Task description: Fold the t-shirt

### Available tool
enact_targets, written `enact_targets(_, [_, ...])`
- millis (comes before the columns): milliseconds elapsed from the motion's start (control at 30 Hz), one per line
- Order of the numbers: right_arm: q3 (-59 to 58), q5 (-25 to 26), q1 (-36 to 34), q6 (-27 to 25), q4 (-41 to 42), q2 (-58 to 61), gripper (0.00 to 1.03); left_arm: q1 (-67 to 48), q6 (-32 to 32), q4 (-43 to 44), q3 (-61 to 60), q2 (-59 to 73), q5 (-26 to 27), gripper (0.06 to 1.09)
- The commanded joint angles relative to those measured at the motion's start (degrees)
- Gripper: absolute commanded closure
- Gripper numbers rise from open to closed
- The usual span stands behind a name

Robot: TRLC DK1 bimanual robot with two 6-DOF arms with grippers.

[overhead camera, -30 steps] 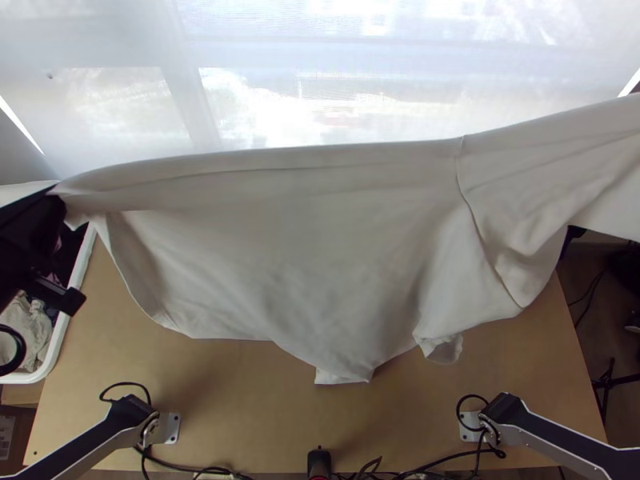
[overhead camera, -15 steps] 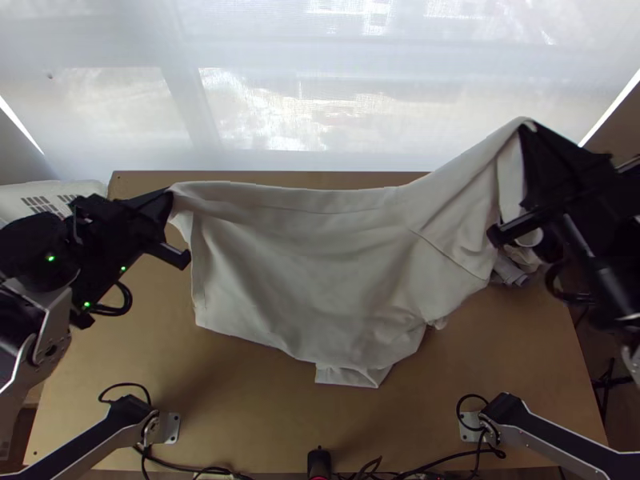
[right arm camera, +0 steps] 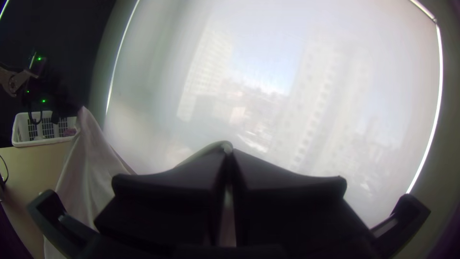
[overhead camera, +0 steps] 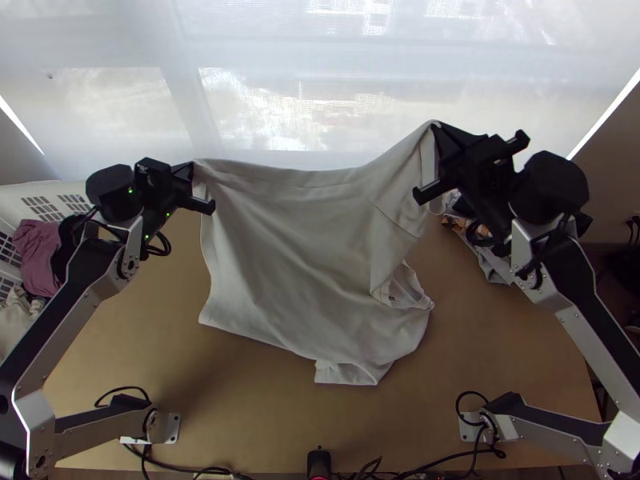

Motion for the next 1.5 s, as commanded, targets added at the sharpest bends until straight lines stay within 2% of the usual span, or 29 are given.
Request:
enact_targets(0, [-0.27,-1.61,-4.42,0.55,6.42,10.43,1.0,2.61,-0.47,7.76,1.35,11.28,0.3,1.05])
enact_targets(333, [9.31,-3.01,-8.46,3.19,7.12,26.61,1.0,4.55,-1.7,9.7,10.14,25.25,0.13,1.05])
enact_targets(667, [25.04,-3.37,-11.45,3.54,2.82,42.25,1.0,5.6,-0.12,7.59,20.43,39.41,-0.31,1.05])
enact_targets(1067, [34.36,-1.78,-11.63,2.92,2.29,53.68,1.0,5.42,0.58,5.57,30.53,51.45,-2.77,1.05])
enact_targets(1367, [35.76,-1.26,-11.37,1.69,2.64,58.51,1.0,5.6,0.85,1.43,39.67,58.57,-4.18,1.05])
enact_targets(1400, [36.03,-1.17,-11.37,1.52,2.73,58.77,1.0,5.6,0.58,0.29,41.08,59.09,-4.18,1.05])
enact_targets(1433, [36.2,-1.17,-11.37,1.52,2.73,58.77,1.0,5.51,-0.03,-1.29,42.84,59.62,-4.18,0.95])
enact_targets(1467, [36.29,-1.17,-11.37,1.52,2.73,58.77,0.93,5.51,-0.82,-3.84,44.68,60.15,-4.09,0.82])
